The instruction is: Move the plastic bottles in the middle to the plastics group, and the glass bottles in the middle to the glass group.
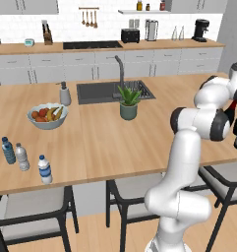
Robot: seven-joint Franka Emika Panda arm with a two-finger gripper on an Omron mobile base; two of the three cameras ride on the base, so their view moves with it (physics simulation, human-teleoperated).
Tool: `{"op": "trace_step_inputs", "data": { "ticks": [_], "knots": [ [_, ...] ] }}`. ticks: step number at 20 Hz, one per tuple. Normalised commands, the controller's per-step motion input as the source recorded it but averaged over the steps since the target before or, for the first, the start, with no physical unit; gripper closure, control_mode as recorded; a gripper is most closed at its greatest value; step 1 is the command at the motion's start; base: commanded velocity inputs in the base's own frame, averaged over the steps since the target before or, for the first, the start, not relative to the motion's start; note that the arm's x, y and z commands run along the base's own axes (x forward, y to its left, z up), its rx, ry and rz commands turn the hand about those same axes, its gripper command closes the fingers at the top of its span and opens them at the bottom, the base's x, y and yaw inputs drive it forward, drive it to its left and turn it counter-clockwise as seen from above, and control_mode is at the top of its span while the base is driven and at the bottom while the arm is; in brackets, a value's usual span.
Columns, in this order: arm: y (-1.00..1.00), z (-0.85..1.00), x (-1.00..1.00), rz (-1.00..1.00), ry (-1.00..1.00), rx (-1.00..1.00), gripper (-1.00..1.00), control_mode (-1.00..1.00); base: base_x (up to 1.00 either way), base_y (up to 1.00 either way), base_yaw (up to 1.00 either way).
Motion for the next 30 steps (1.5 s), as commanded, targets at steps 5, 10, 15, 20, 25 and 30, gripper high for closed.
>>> {"op": "trace_step_inputs", "data": {
  "ticks": [5, 10, 15, 20, 25, 30],
  "knots": [
    [0.02, -0.02, 0.0, 0.0, 0.0, 0.0, 1.0, -1.0, 0.0, 0.0, 0.0],
    [0.01, 0.0, 0.0, 0.0, 0.0, 0.0, 1.0, -1.0, 0.0, 0.0, 0.0],
    [0.0, 0.0, 0.0, 0.0, 0.0, 0.0, -1.0, -1.0, 0.0, 0.0, 0.0],
    [0.0, 0.0, 0.0, 0.0, 0.0, 0.0, -1.0, -1.0, 0.0, 0.0, 0.0],
    [0.0, 0.0, 0.0, 0.0, 0.0, 0.0, -1.0, -1.0, 0.0, 0.0, 0.0],
    [0.0, 0.0, -0.03, 0.0, 0.0, 0.0, -1.0, -1.0, 0.0, 0.0, 0.0]
  ]
}}
